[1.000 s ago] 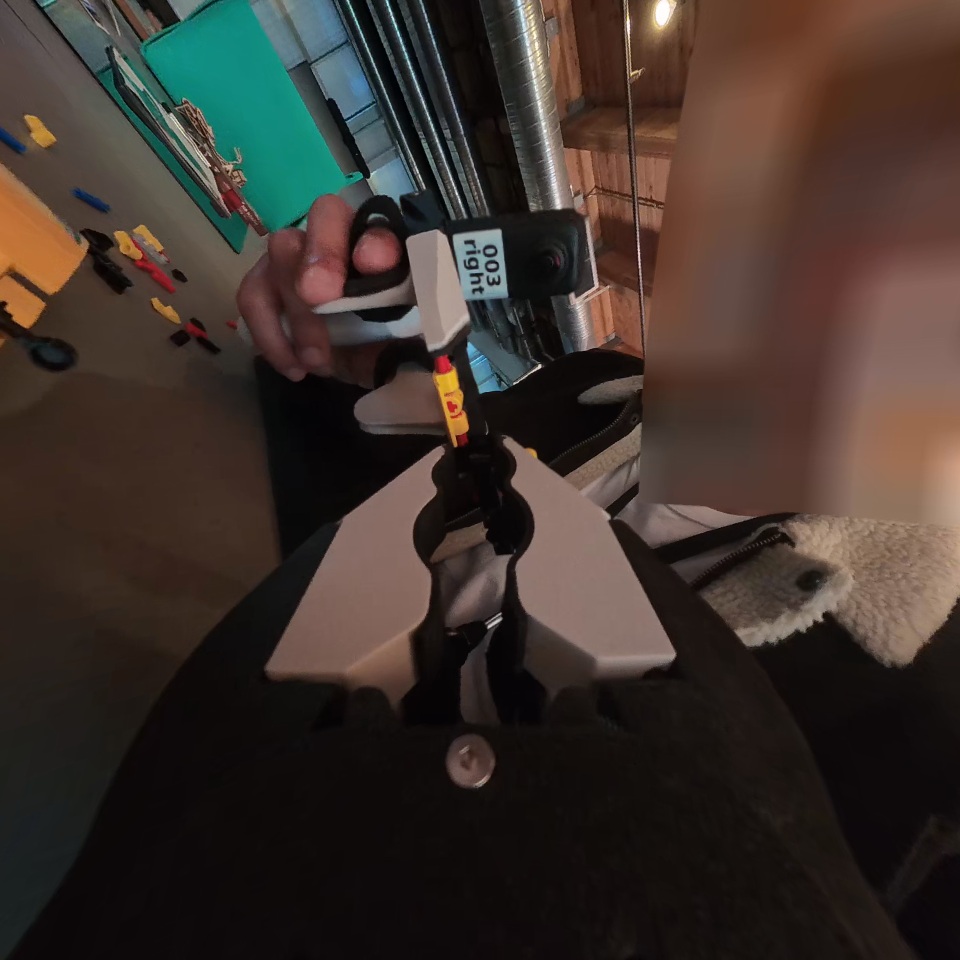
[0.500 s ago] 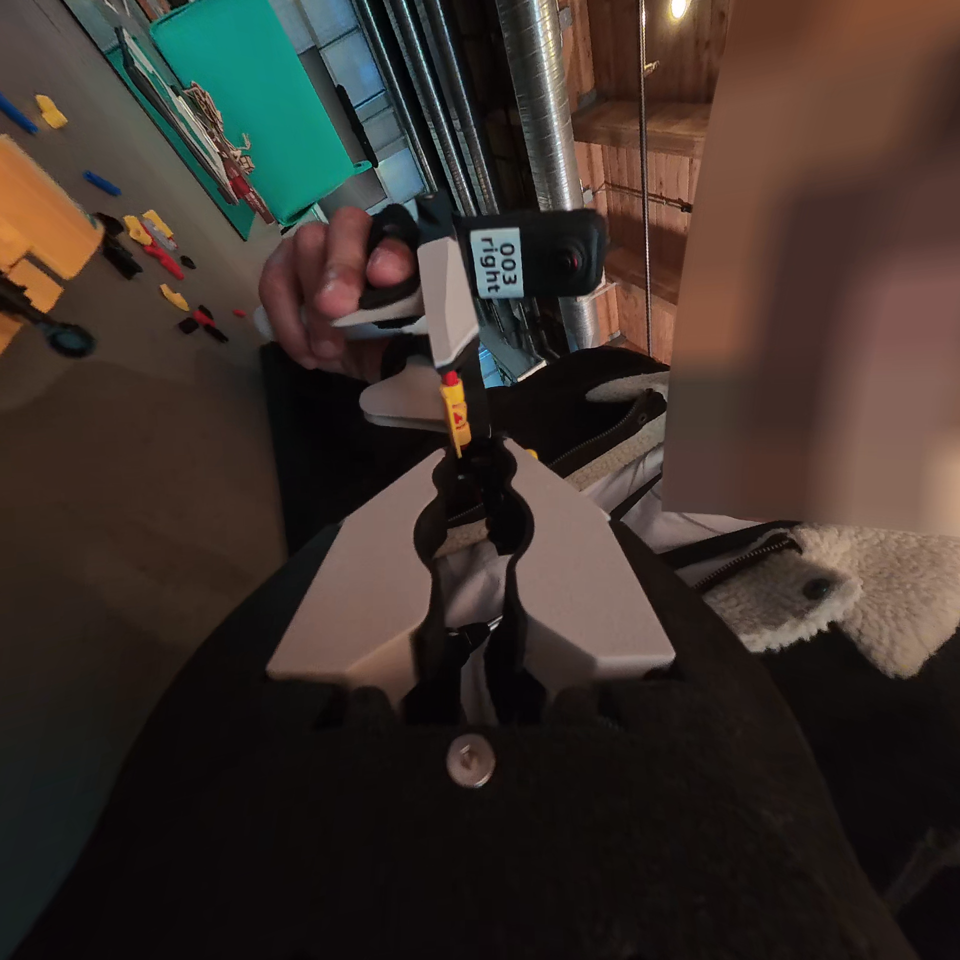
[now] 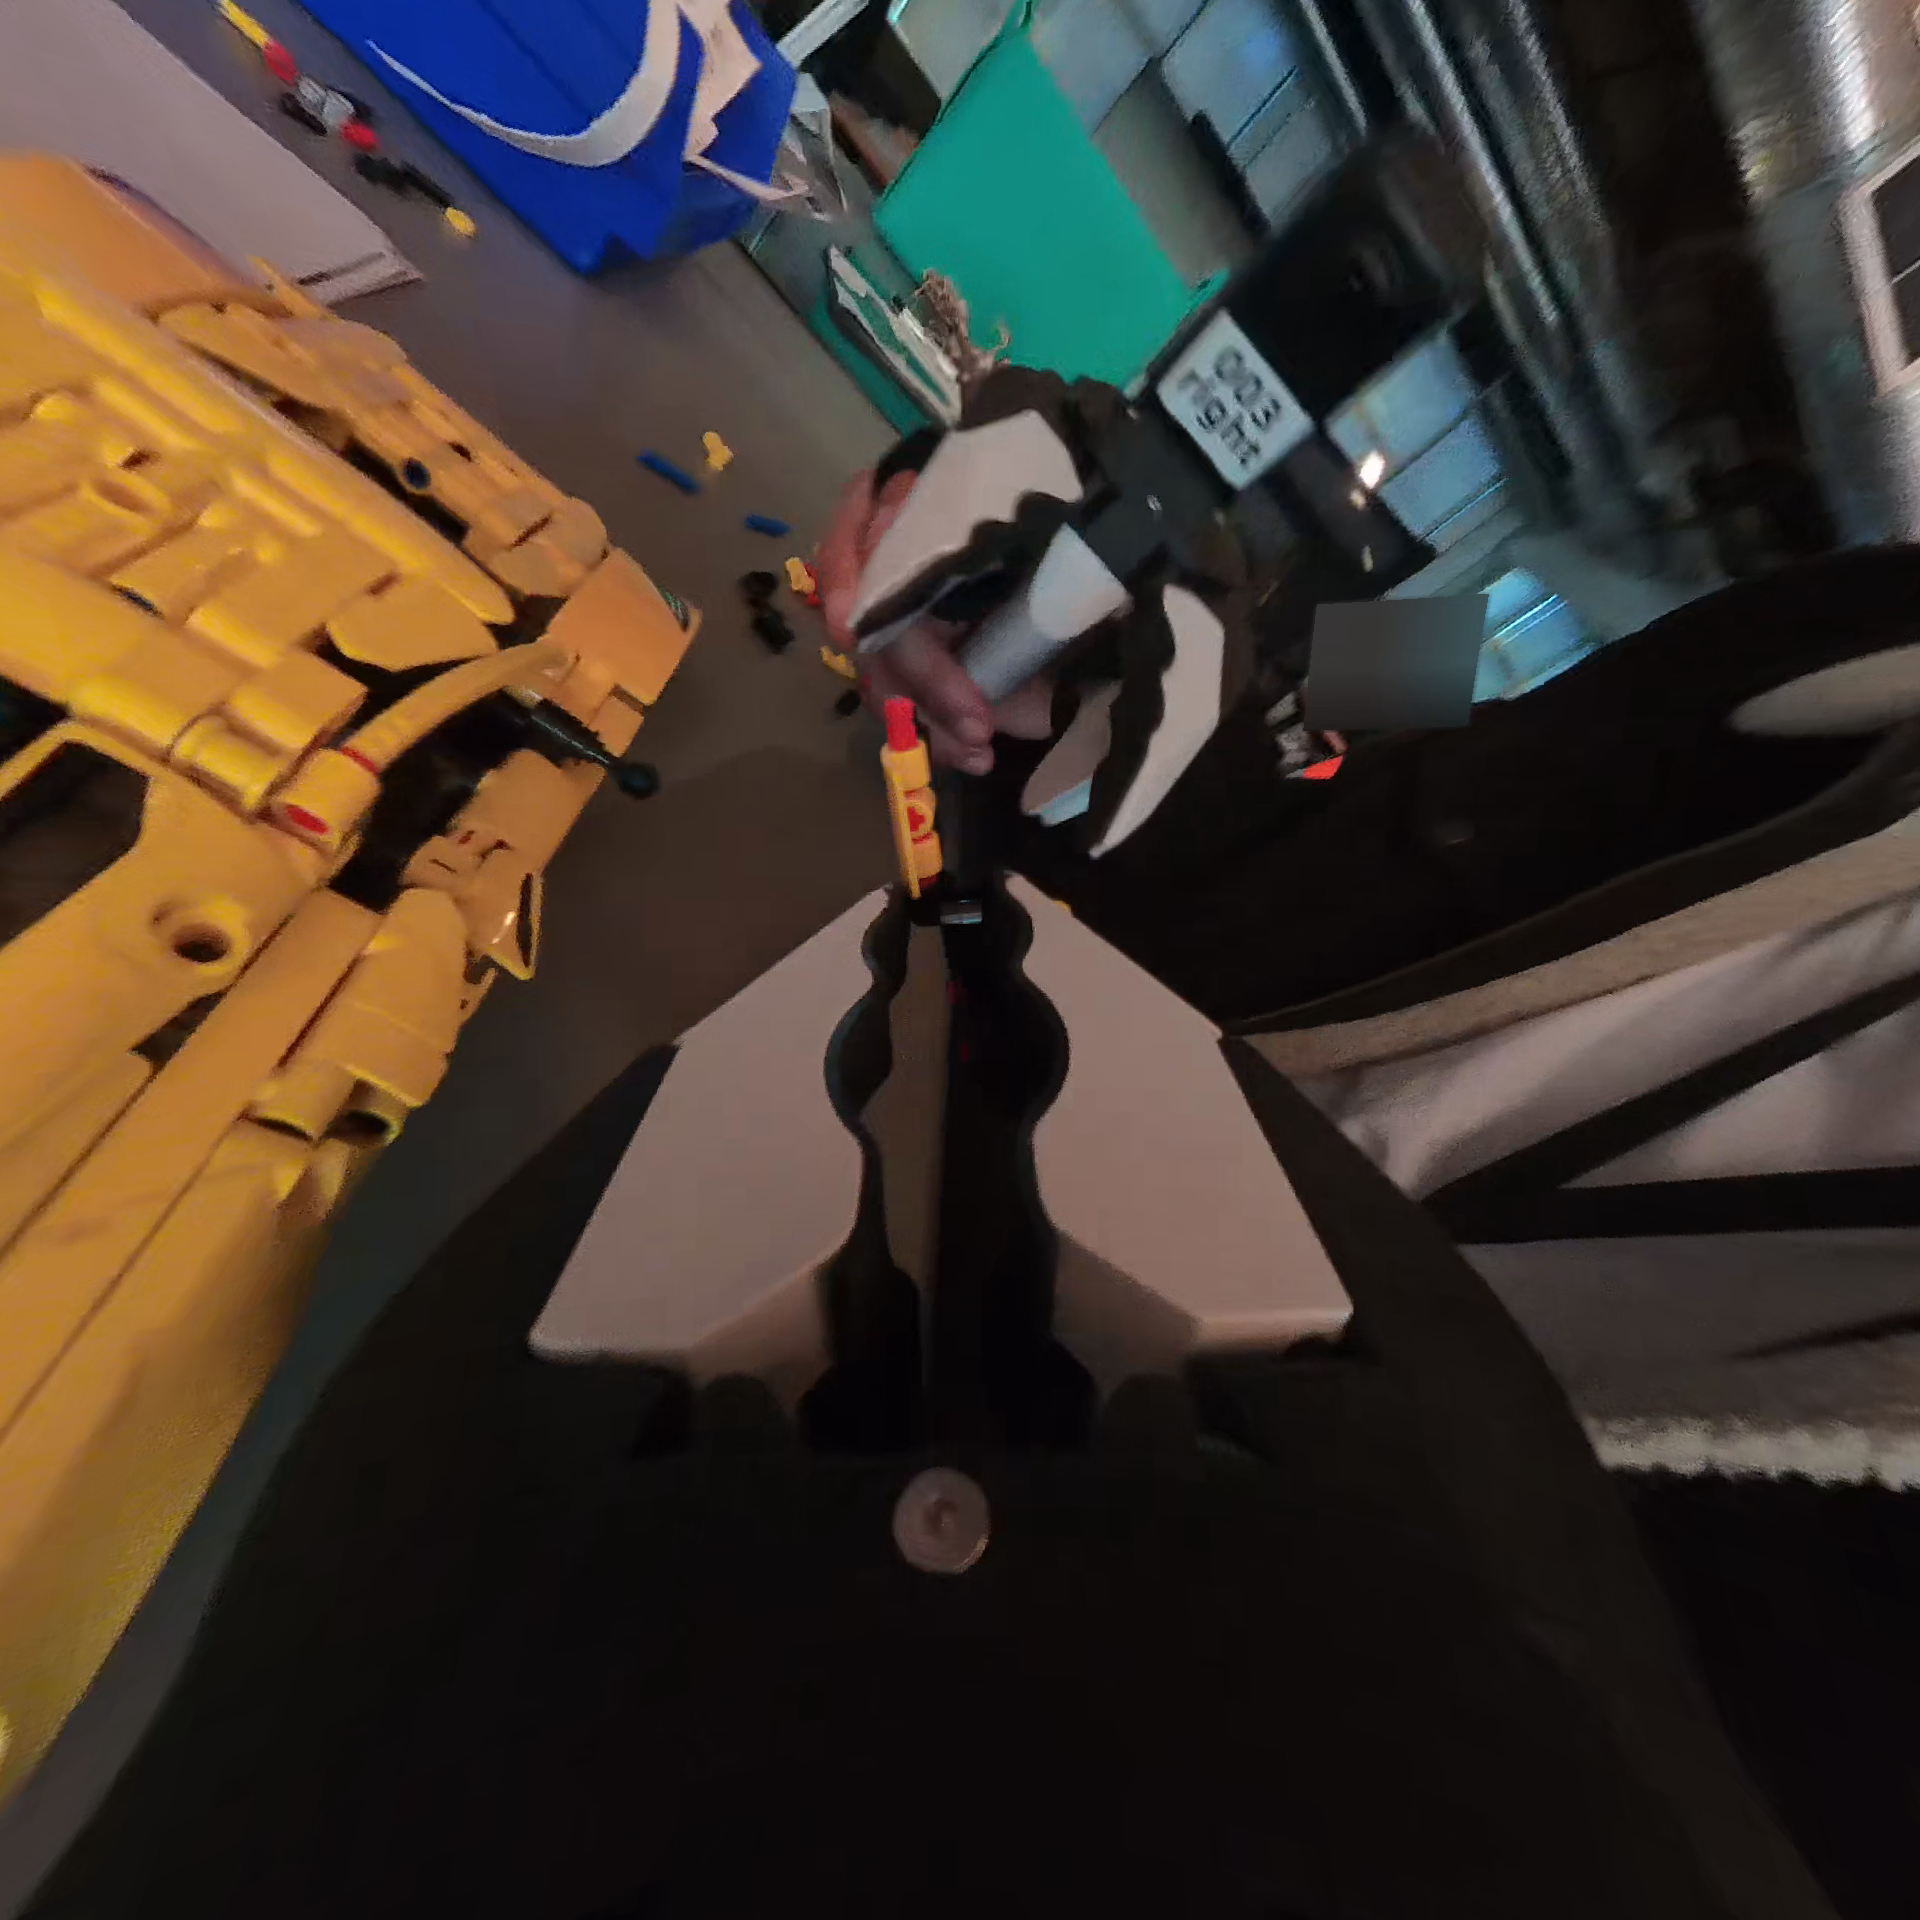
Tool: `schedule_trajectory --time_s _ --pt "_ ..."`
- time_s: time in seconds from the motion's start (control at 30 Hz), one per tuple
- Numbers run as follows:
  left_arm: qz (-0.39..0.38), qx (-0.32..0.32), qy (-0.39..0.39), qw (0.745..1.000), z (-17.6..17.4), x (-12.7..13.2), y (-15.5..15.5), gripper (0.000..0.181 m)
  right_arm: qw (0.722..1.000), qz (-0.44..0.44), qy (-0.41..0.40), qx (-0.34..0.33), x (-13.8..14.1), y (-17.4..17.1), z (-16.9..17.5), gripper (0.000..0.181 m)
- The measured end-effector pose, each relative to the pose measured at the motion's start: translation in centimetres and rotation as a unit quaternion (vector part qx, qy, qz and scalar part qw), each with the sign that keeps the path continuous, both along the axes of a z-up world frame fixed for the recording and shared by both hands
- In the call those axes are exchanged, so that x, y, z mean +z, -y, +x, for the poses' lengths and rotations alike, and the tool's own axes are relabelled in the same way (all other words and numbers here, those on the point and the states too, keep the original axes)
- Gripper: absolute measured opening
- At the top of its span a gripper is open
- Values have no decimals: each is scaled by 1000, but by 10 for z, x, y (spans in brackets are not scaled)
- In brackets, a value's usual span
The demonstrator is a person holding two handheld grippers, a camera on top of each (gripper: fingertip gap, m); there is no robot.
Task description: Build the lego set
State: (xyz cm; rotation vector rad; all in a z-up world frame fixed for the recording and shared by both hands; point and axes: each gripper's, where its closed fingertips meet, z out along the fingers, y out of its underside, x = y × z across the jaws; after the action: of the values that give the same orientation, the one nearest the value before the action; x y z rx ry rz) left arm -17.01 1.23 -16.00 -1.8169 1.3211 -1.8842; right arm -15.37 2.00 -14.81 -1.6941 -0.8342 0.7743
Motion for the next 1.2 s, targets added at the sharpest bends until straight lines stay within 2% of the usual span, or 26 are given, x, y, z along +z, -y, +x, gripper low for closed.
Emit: schedule_trajectory --time_s 0.07,0.13,0.2,0.37,0.43,0.6,0.77,0.93,1.03,1.2 --pt "26 -7 -1 1000 0 0 5 14 998 -52 -41 8 1 -2 -2 57" --pt "48 -18 -12 999 1 -5 12 14 995 -69 -67 21 5 -1 -5 48" --pt "71 -28 -11 997 2 -5 18 14 994 -78 -72 32 4 1 -6 37" --pt "97 -39 -5 994 3 -4 26 15 992 -95 -64 48 -3 5 -11 25" --pt "97 -38 -3 995 3 -3 25 14 991 -100 -63 64 -4 10 -13 8" --pt "78 -15 27 996 3 9 17 15 988 -107 -98 53 6 6 -9 7" --pt "49 -16 75 996 -1 26 17 37 982 -103 -155 22 21 -4 7 6" --pt "123 18 57 991 4 19 9 48 979 -94 -179 25 30 -3 8 5" --pt "133 40 72 988 3 25 2 56 974 -88 -211 13 39 -6 17 5" --pt "154 34 63 985 15 20 13 73 957 -61 -283 -18 59 -15 38 5"
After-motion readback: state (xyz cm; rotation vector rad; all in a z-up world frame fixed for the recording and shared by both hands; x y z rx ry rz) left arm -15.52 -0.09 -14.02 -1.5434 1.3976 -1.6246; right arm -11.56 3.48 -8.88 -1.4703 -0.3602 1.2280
